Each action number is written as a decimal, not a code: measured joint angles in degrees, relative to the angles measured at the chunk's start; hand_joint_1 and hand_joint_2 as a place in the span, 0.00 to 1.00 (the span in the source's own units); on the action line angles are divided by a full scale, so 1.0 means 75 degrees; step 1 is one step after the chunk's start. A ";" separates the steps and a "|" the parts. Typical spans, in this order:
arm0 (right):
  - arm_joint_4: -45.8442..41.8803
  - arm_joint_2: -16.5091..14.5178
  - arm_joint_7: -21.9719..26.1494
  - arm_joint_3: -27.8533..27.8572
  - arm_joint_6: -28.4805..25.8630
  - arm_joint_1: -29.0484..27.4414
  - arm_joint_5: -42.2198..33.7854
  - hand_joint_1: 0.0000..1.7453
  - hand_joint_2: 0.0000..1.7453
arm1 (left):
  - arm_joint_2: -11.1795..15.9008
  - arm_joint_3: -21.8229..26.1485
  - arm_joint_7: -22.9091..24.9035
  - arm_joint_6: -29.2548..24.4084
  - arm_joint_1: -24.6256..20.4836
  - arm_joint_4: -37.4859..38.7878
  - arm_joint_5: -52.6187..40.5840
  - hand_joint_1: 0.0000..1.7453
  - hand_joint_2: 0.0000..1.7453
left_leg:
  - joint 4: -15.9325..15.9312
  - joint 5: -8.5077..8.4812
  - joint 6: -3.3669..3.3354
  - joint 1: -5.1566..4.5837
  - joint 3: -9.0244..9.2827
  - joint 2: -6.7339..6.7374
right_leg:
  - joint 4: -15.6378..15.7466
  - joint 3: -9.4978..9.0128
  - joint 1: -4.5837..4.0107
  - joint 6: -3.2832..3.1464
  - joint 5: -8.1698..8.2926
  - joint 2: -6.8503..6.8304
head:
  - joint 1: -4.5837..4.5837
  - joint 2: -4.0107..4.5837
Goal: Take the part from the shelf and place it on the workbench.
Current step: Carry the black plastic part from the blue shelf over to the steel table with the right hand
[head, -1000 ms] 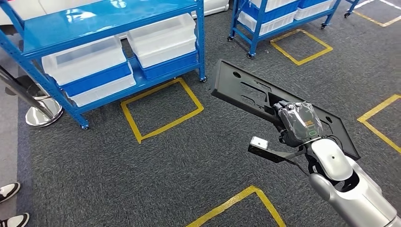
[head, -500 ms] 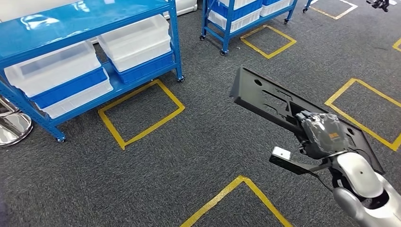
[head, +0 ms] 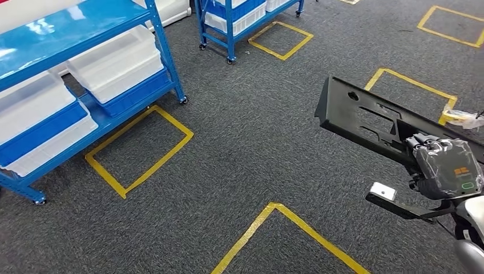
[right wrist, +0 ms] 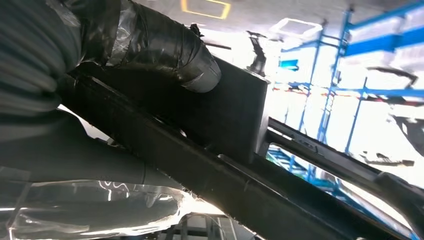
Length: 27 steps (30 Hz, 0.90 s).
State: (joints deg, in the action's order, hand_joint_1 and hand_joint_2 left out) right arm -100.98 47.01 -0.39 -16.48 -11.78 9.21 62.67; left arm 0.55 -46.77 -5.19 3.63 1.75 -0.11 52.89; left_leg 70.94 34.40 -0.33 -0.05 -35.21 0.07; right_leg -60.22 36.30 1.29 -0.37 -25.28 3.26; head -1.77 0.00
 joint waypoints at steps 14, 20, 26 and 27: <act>-0.0126 0.0472 0.0000 0.0746 0.0145 -0.0577 0.0467 1.00 1.00 | -0.0052 -0.0072 -0.0012 -0.0072 -0.0005 0.0003 0.0097 0.00 1.00 | -0.1936 -0.0890 -0.0392 -0.0051 0.0726 0.0316 | -0.1816 0.0874 0.0108 0.0475 -0.0792 -0.0382 | 0.0058 0.0000; 0.0012 0.0760 -0.0059 0.0822 0.0646 -0.0314 0.0377 1.00 1.00 | -0.0055 -0.0136 -0.0012 -0.0045 -0.0058 0.0003 0.0202 0.00 1.00 | -0.1697 -0.0703 -0.0150 -0.0116 0.0678 0.0798 | -0.0029 -0.0185 0.0071 0.0361 -0.0192 -0.0833 | 0.0052 0.0000; 0.0229 0.1031 -0.0061 0.0970 0.0781 -0.0123 0.0235 1.00 1.00 | -0.0059 -0.0188 -0.0018 -0.0030 -0.0093 0.0003 0.0246 0.00 1.00 | -0.0518 0.0106 0.0029 -0.0031 0.0205 0.0226 | 0.0050 -0.0111 0.0083 0.0076 -0.0075 -0.0391 | 0.0045 0.0000; 0.0248 0.1035 -0.0061 0.0975 0.0784 -0.0110 0.0229 1.00 1.00 | -0.0060 -0.0195 -0.0019 -0.0029 -0.0091 0.0003 0.0249 0.00 1.00 | 0.0006 0.0334 0.0024 -0.0027 -0.0046 0.0118 | 0.0048 -0.0087 0.0065 0.0058 -0.0064 -0.0312 | 0.0045 0.0000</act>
State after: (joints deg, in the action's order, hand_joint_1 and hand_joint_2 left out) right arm -99.12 54.77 -0.85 -9.16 -5.90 8.38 64.39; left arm 0.10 -48.23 -5.33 3.41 1.06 -0.09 54.75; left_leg 70.98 36.90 -0.15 -0.25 -35.56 0.95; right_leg -59.86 35.65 1.78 0.06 -25.75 0.92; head -1.44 0.00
